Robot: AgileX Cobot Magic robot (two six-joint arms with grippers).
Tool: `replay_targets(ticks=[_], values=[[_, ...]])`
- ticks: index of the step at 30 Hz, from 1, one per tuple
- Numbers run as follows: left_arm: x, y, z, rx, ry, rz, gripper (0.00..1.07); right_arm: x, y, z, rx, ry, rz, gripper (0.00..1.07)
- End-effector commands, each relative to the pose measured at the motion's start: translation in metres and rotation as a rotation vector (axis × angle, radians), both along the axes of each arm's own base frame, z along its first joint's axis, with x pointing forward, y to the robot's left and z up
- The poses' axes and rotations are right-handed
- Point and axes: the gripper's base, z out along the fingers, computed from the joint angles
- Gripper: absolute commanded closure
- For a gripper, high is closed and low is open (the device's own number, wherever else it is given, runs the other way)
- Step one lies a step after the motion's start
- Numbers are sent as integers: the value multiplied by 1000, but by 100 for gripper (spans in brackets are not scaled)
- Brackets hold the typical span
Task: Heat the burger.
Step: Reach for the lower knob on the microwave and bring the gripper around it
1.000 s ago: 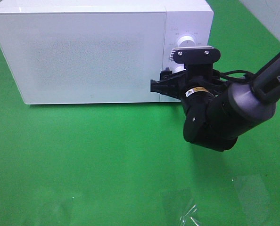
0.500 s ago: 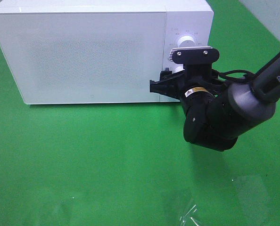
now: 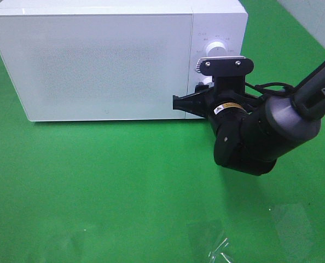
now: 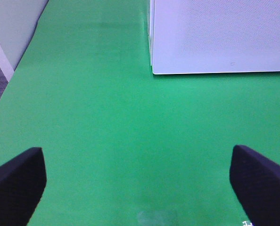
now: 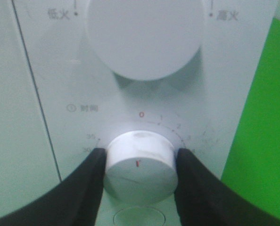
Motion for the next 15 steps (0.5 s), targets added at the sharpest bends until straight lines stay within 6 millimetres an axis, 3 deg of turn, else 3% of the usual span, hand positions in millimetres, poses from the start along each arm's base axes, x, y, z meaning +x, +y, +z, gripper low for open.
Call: replay_targets(ticks=[1, 15], values=[[-2, 0, 0, 2, -28, 2, 9, 3, 4, 5, -8, -33, 41, 101], [-2, 0, 0, 2, -28, 2, 9, 3, 12, 18, 119, -166, 122, 100]])
